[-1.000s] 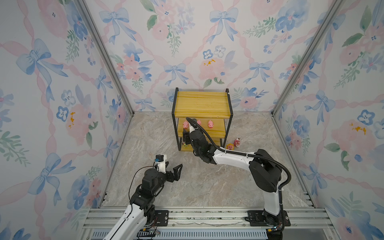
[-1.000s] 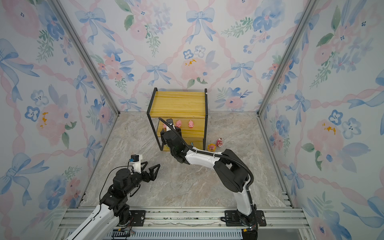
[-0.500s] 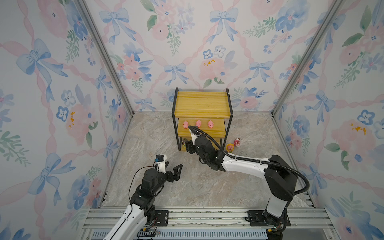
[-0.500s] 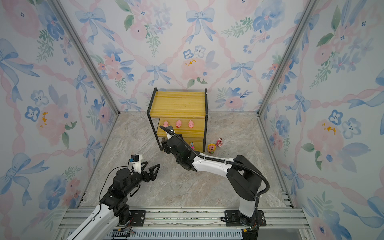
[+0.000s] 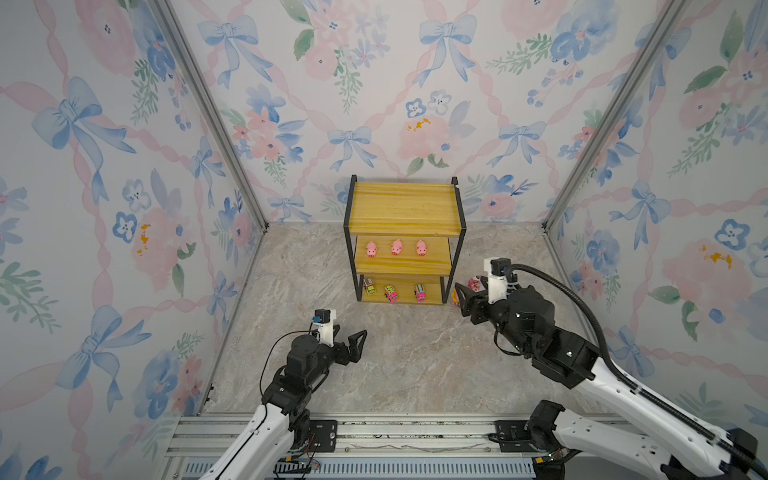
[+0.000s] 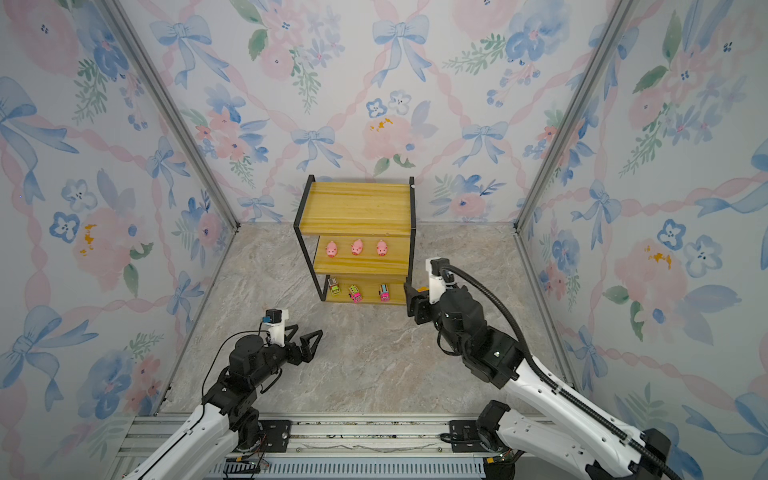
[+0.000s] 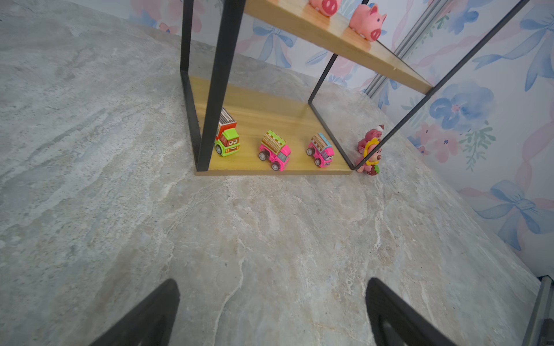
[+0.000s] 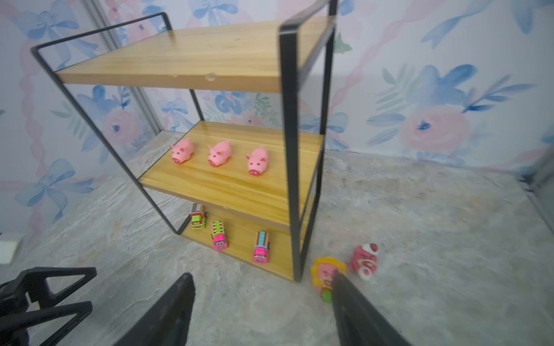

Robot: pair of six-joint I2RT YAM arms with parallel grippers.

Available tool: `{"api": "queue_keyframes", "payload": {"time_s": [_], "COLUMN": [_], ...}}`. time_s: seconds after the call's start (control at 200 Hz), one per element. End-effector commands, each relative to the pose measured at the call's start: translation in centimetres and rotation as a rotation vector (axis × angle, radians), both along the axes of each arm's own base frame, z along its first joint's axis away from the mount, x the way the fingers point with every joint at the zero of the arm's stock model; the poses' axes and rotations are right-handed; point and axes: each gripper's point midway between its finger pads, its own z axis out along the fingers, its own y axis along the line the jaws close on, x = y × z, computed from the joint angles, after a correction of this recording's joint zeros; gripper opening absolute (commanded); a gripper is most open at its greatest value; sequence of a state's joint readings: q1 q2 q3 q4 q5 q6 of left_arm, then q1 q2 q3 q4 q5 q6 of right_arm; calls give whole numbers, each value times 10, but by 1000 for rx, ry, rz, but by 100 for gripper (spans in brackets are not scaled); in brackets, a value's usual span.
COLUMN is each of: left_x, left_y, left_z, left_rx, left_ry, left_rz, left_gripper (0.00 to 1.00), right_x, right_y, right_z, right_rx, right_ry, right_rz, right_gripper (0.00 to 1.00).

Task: Place and organize the plastic toys onto the shelf
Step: 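Withdraw the right gripper and move it above the pink strawberry figure, then lower the right gripper onto the pink strawberry figure and close on it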

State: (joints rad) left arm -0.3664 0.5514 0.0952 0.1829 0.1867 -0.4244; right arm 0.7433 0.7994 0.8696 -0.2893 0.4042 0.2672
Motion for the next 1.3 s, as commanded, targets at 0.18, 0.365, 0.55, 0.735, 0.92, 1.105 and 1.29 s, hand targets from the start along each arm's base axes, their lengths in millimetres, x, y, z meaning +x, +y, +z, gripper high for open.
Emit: {"api": "queue_keyframes", "payload": {"time_s": [0.18, 0.365, 0.55, 0.735, 0.92, 1.105, 1.29], "left_x": [-5, -13, -26, -35, -34, -34, -33], "left_y": [-19, -36, -59, -87, -104, -111, -112], "left_z": [26, 42, 48, 44, 42, 43, 38], "left_rx": [-68, -116, -118, -59, -27, -26, -18], "left_ry": [-72, -118, -142, -128, -130, -143, -125], "left_rz": [-94, -186, -313, -440, -492, -519, -516], "left_gripper": [98, 98, 98, 98, 98, 98, 98], "right_x": [-9, 30, 68, 109, 144, 169, 183], "right_y": [-101, -109, -96, -82, -75, -69, -61], "right_z": [-53, -106, -134, -155, -170, -199, -218], "right_rx": [14, 36, 29, 9, -13, -34, -57], "right_ry": [321, 512, 588, 656, 693, 752, 744], "right_rz": [-252, -271, -228, -177, -163, -141, -113], "right_gripper": [78, 78, 78, 76, 76, 73, 71]}}
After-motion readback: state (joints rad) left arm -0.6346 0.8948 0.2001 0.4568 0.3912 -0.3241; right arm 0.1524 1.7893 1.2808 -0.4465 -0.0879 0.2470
